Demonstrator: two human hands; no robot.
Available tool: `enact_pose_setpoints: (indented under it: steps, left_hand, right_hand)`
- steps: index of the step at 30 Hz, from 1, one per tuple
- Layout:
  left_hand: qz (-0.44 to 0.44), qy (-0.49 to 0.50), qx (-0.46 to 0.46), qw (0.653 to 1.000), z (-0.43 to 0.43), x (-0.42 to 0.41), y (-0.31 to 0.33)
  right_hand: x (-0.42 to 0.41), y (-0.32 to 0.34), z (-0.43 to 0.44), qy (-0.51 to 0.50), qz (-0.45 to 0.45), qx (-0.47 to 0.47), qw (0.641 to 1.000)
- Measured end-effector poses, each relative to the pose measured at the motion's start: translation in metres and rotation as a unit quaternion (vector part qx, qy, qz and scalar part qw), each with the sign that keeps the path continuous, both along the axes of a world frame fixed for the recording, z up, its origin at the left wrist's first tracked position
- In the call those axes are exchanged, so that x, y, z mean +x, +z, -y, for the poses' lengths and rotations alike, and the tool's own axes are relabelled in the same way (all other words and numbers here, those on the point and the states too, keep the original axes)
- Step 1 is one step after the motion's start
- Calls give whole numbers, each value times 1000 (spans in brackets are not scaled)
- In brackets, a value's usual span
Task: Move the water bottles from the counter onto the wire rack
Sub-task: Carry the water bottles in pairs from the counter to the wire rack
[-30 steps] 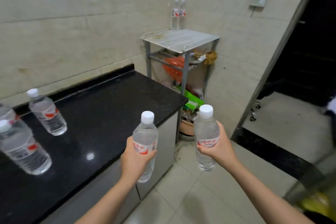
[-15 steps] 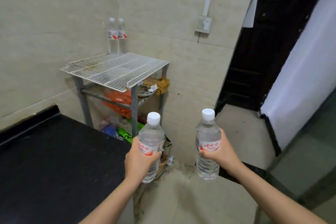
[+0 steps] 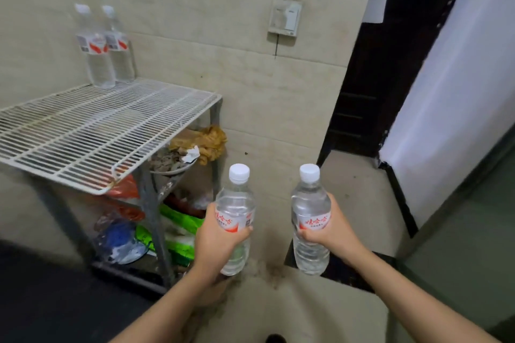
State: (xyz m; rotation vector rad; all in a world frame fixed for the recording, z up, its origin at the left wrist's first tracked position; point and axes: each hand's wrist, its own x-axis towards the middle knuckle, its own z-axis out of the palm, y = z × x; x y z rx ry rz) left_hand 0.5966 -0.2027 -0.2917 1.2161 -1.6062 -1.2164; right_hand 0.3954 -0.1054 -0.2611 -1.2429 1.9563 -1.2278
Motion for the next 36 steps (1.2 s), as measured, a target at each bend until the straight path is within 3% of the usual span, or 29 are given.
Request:
enact_pose_setpoints:
  steps: [8, 17, 27, 36]
  left_hand:
    - [-87, 149, -126, 977, 86, -52, 75]
    - [-174, 286, -204, 920, 149, -3, 151]
    - [-163, 373, -228, 885, 215, 69, 154]
    - [-134, 413, -207, 877, 281, 127, 148]
  right_hand:
    - [-70, 47, 138, 134, 24, -94, 986]
    - [-52, 106, 275, 279, 52, -176, 943]
    - [20, 141, 429, 290, 164, -193, 923]
    - [60, 134, 571, 278, 164, -134, 937]
